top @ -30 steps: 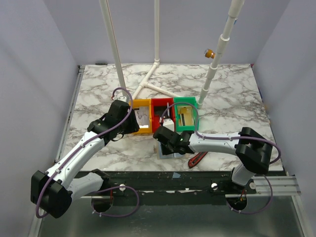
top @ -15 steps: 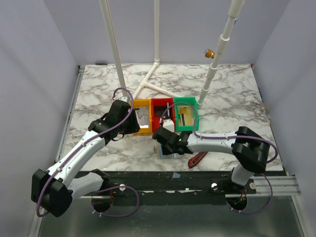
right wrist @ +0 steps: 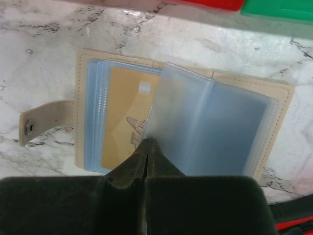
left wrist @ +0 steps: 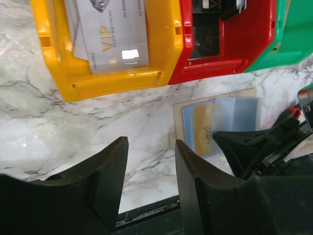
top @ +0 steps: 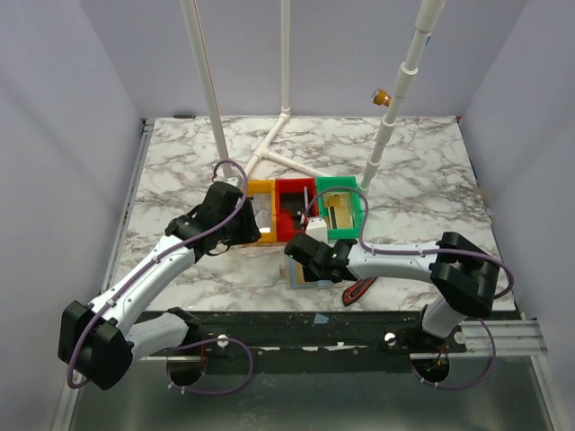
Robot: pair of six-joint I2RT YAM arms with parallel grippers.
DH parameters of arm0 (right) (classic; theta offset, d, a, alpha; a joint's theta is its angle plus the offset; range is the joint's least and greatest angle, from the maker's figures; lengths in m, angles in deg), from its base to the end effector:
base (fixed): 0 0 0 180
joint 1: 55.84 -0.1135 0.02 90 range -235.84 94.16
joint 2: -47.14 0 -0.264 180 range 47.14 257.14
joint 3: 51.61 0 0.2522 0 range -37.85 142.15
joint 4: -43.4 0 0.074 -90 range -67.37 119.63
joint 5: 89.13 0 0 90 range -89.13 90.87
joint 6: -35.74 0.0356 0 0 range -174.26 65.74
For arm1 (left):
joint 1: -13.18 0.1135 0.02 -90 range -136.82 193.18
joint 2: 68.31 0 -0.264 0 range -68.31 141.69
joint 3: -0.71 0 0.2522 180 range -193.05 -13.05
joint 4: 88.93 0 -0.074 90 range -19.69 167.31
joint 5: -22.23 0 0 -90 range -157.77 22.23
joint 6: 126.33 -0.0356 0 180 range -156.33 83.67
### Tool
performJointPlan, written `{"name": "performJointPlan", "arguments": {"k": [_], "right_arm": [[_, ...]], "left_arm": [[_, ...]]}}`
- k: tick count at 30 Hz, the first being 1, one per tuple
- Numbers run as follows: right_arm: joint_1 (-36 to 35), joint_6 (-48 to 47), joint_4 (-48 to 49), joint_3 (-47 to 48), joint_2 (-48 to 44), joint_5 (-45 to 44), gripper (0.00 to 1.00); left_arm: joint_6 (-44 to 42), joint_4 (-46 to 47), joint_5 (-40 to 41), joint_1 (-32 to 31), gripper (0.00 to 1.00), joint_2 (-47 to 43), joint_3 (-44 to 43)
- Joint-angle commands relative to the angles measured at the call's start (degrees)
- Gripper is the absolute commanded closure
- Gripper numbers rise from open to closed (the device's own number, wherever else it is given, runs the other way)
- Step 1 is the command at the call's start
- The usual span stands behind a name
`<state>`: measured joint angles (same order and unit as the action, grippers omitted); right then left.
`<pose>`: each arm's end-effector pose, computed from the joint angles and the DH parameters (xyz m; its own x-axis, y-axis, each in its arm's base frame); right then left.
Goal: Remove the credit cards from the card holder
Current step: Remove the credit card from the card holder.
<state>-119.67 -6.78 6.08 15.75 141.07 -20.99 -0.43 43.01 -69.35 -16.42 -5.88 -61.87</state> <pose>0.1490 0.2731 0.1680 -0.8283 -0.1346 -0.5439 -0.2222 0.9700 0.0984 0.1938 -0.1112 0.2669 -0.8216 -0.2074 -0.5310 0.0346 0.9116 -0.4096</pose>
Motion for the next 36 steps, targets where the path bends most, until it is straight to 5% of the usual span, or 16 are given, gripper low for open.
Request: {"name": "performJointPlan", "arguments": {"k": [1, 18, 36], "right_arm": [[0.8, 2.0, -2.3, -2.0, -2.0, -2.8, 0.99], [3.1, 5.2, 1.7, -8.4, -9.9, -0.5, 0.99], [4.5, 6.1, 2.5, -11.4, -10.9, 1.7, 0.99]], "left_arm": [[1.7, 3.2, -4.2, -2.6, 0.56, 1.7, -0.4], [6.7, 12.8, -7.7, -14.5, 0.84, 19.5, -4.9], [7.8, 14.6, -8.1, -17.8, 0.98, 32.9, -9.8]]}}
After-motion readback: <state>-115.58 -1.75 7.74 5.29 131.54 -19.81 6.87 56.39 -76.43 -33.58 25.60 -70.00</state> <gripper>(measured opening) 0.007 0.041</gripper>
